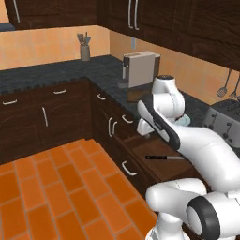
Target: Pick up the knife from the drawer and place it on the cutting board. Then place the meat from the plate to the cutting board.
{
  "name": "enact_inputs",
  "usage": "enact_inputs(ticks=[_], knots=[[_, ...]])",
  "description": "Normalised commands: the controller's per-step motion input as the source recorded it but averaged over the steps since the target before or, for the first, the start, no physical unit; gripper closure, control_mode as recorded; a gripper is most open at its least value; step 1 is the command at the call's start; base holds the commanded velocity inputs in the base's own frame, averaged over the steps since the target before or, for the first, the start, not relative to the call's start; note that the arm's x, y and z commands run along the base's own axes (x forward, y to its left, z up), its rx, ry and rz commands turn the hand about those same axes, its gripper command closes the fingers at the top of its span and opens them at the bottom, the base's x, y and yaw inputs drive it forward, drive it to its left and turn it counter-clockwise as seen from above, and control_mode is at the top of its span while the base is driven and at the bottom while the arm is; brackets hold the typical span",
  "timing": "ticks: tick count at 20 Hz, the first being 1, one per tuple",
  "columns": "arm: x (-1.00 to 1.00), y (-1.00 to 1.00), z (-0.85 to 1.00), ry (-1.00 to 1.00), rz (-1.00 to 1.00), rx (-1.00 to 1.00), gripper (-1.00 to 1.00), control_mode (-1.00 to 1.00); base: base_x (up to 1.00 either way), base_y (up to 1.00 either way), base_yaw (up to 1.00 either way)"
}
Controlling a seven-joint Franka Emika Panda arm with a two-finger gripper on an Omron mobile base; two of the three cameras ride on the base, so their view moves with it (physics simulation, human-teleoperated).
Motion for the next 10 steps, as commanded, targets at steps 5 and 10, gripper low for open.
enact_inputs(ticks=[5, 10], knots=[[0.36, 0.2, -1.0, 0.19, -0.07, -0.1, -1.0, -1.0, 0.0, 0.0, 0.0], [0.16, 0.0, -1.0, 0.01, -0.14, 0.0, -1.0, -1.0, 0.0, 0.0, 0.0]])
